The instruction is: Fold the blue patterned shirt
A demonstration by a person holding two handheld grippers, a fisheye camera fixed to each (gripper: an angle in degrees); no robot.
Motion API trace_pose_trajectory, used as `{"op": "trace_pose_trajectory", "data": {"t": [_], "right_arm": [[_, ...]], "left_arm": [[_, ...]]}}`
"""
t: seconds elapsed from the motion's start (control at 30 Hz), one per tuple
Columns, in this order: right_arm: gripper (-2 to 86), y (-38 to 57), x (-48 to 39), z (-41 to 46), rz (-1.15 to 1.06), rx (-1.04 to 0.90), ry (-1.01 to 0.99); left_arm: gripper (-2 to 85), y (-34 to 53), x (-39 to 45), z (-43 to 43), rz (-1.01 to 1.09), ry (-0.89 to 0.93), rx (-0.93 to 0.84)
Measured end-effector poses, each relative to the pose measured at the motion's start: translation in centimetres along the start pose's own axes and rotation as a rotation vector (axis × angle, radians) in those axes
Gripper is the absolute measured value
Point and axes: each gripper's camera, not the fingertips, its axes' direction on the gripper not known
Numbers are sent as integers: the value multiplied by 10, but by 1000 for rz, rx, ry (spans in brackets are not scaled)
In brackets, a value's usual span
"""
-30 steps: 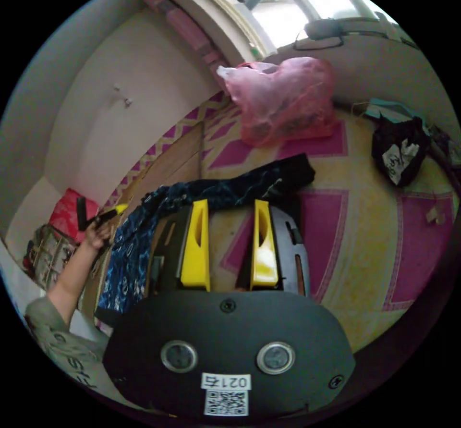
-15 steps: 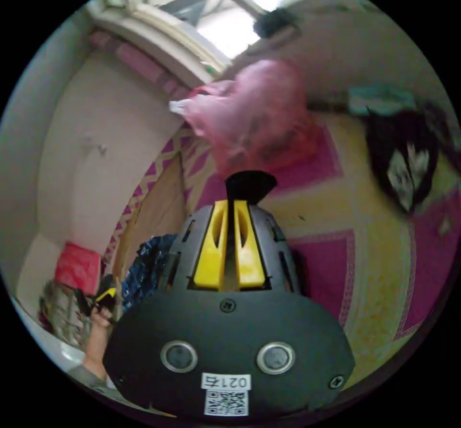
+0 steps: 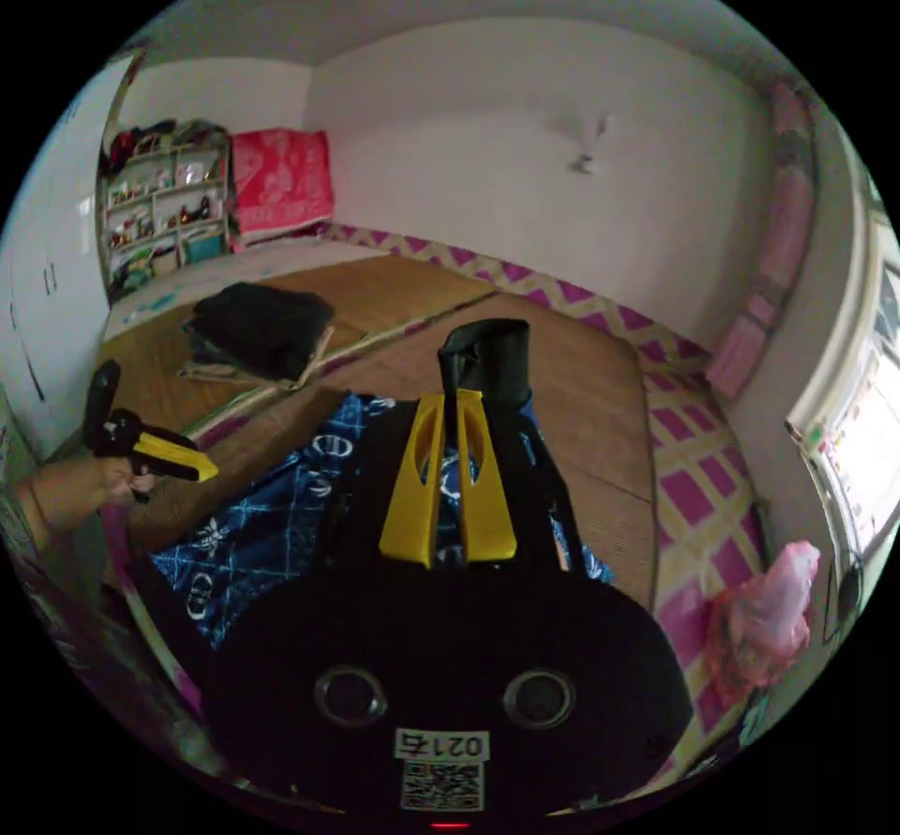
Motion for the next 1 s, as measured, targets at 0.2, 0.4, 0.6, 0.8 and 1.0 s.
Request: {"op": "trace_pose_trajectory", "data": {"t": [0.2,0.4,0.6,0.8,1.0], "right_arm": [[4,-34,-142,186,-130,-256,-78],[14,-28,-199,268,-105,-331,-136],[70,-19,-225,309,-109,-447,-263],[101,17,-166,198,-28,-271,-408],[23,138,-117,45,-48,-199,-327]], "left_arm": [[-10,56,-29,-43,-72,0,-89],[-10,82,-48,-88,-100,32,-93],[-10,88,-64,-136,-122,69,-73],[-9,105,-68,-194,-110,65,-51],[12,139,-56,-238,-100,6,-63]]}}
